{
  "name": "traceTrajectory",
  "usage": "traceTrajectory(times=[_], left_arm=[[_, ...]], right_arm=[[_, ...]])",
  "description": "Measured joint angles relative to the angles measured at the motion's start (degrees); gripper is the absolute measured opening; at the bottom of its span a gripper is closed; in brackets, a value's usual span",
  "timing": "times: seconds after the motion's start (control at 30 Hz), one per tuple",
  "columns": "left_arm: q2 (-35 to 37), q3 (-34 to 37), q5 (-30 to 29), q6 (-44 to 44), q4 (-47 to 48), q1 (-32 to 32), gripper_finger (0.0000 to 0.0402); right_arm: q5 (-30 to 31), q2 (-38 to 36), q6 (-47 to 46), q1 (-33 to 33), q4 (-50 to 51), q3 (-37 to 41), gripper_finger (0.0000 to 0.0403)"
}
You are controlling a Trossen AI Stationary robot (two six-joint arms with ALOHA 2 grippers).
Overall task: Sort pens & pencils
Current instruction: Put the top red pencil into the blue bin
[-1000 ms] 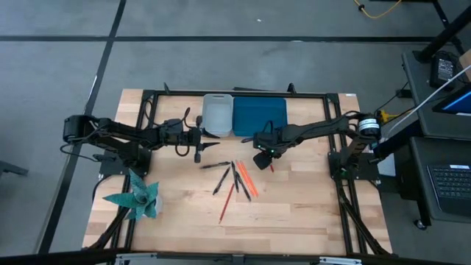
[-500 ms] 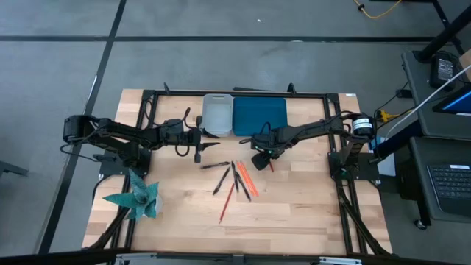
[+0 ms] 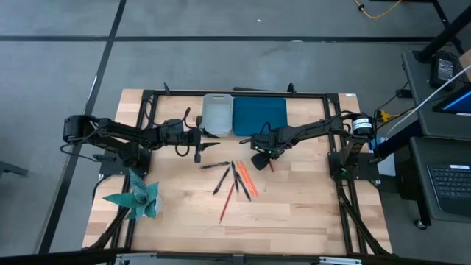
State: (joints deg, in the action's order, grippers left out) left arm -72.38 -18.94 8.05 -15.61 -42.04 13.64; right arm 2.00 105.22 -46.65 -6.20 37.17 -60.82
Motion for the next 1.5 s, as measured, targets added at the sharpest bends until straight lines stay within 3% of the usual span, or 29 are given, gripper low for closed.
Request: traceTrajectory(times=[0.57,1.27,1.5], left_arm=[[0.00,0.00,0.01,-0.08,0.01,-0.01,0.0082],[0.00,0.00,0.01,-0.08,0.00,-0.01,0.0082],[0.00,0.00,0.01,-0.05,0.00,-0.01,0.0082]], right_arm=[[2.97,0.12,-4.43,1.19,0.28,0.04,0.0179],[4.61,0.18,-5.75,1.90,0.26,0.07,0.0175],[4.39,0.18,-5.91,1.86,0.26,0.07,0.0131]])
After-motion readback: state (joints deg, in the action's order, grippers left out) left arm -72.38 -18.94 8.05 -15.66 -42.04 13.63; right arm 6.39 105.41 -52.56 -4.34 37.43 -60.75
